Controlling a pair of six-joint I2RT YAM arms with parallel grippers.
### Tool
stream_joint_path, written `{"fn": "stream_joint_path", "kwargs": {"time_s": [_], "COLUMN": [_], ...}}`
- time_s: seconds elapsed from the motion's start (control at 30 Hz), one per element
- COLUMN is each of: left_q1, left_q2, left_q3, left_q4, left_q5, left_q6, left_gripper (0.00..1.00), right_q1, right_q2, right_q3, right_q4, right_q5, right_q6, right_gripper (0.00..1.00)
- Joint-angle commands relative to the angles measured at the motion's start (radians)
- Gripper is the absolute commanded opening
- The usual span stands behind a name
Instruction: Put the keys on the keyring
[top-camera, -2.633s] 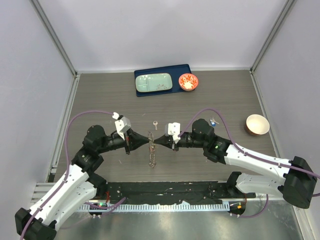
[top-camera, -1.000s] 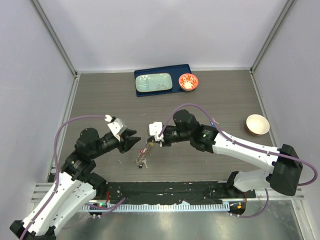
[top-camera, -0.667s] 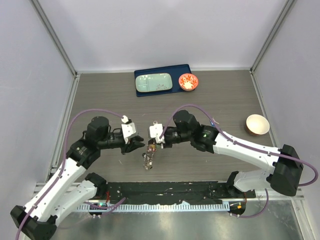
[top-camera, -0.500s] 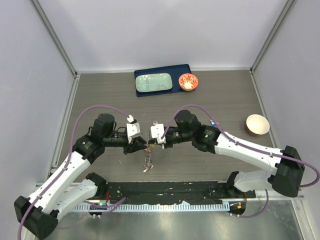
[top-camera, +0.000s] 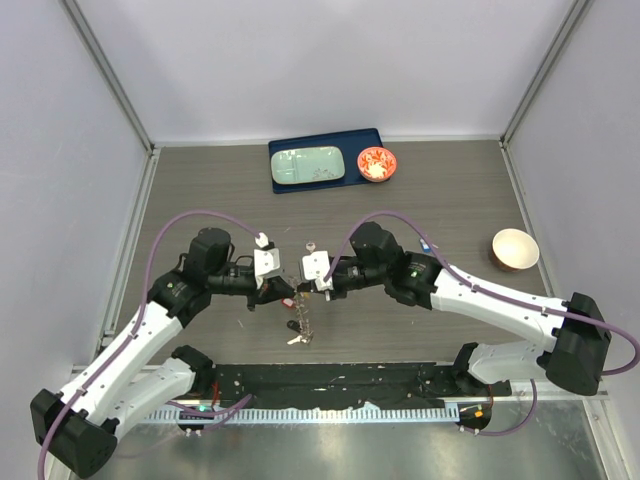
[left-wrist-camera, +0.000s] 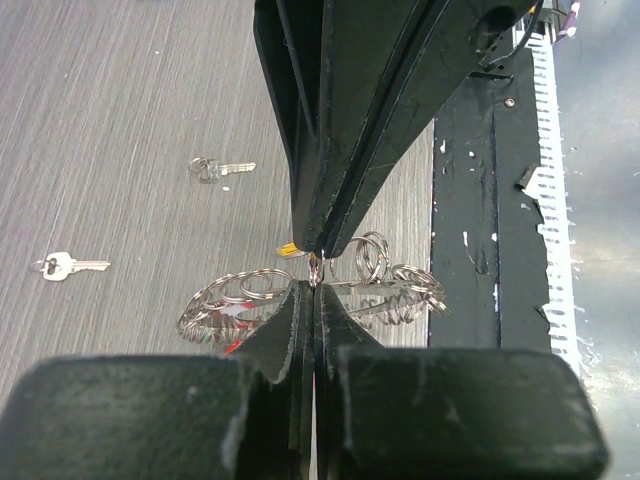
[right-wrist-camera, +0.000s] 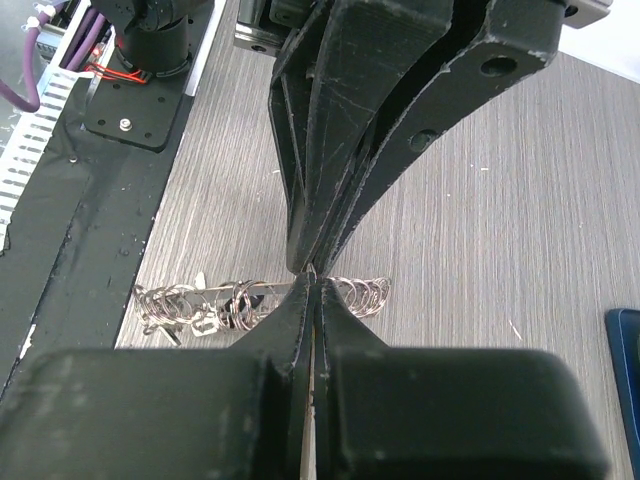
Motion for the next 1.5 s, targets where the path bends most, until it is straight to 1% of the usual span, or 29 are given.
{"fn": "stream_joint_path", "kwargs": {"time_s": [0.0,0.13,0.17,0.3,0.4,0.5,0.57,0.63,0.67,0.77,0.97,1.07,1.23,1.37,1.43,1.47], "left_q1": [0.004,0.004,0.005,0.022,0.03,0.031,0.031,0.031,0.031,0.031,0.031,0.031,0.031,0.031,0.031,0.031], "left_q2": [-0.018,-0.057,-0.081,-0.138,-0.173,-0.204,-0.241,-0.279,-0.293,-0.345,-0.422,-0.445,-0.482,-0.509,-0.525,-0.529], "left_q3": [-0.006,-0.026,-0.04,-0.081,-0.112,-0.143,-0.184,-0.225,-0.239,-0.284,-0.341,-0.365,-0.401,-0.384,-0.361,-0.352], "left_q4": [0.02,0.044,0.076,0.187,0.262,0.349,0.427,0.468,0.524,0.589,0.676,0.718,0.732,0.641,0.573,0.549], "left_q5": [0.047,-0.008,-0.024,-0.093,-0.145,-0.175,-0.2,-0.223,-0.243,-0.298,-0.389,-0.435,-0.459,-0.475,-0.484,-0.498], "left_q6": [-0.007,-0.058,-0.079,-0.222,-0.296,-0.418,-0.504,-0.582,-0.599,-0.659,-0.737,-0.779,-0.816,-0.802,-0.782,-0.774], "left_gripper": [0.0,0.0,0.0,0.0,0.0,0.0,0.0,0.0,0.0,0.0,0.0,0.0,0.0,0.0,0.02,0.09], "right_q1": [0.003,0.001,0.003,0.003,0.003,0.003,0.003,0.003,0.003,0.003,0.009,0.015,0.021,0.021,0.021,0.021], "right_q2": [-0.046,-0.077,-0.084,-0.117,-0.13,-0.127,-0.123,-0.109,-0.103,-0.072,-0.014,0.012,0.02,0.018,0.031,0.037], "right_q3": [0.009,-0.009,-0.022,-0.063,-0.095,-0.12,-0.138,-0.144,-0.149,-0.155,-0.158,-0.154,-0.151,-0.129,-0.1,-0.088], "right_q4": [0.091,0.088,0.088,0.086,0.087,0.092,0.133,0.166,0.176,0.232,0.337,0.354,0.38,0.367,0.347,0.321], "right_q5": [0.006,0.04,0.046,0.074,0.083,0.083,0.076,0.063,0.057,0.042,0.02,0.008,0.035,0.065,0.068,0.069], "right_q6": [0.0,0.009,0.012,0.04,0.063,0.084,0.095,0.112,0.117,0.134,0.16,0.173,0.17,0.141,0.114,0.103], "right_gripper": [0.01,0.01,0.01,0.01,0.01,0.01,0.01,0.01,0.01,0.01,0.01,0.01,0.01,0.01,0.01,0.01]}}
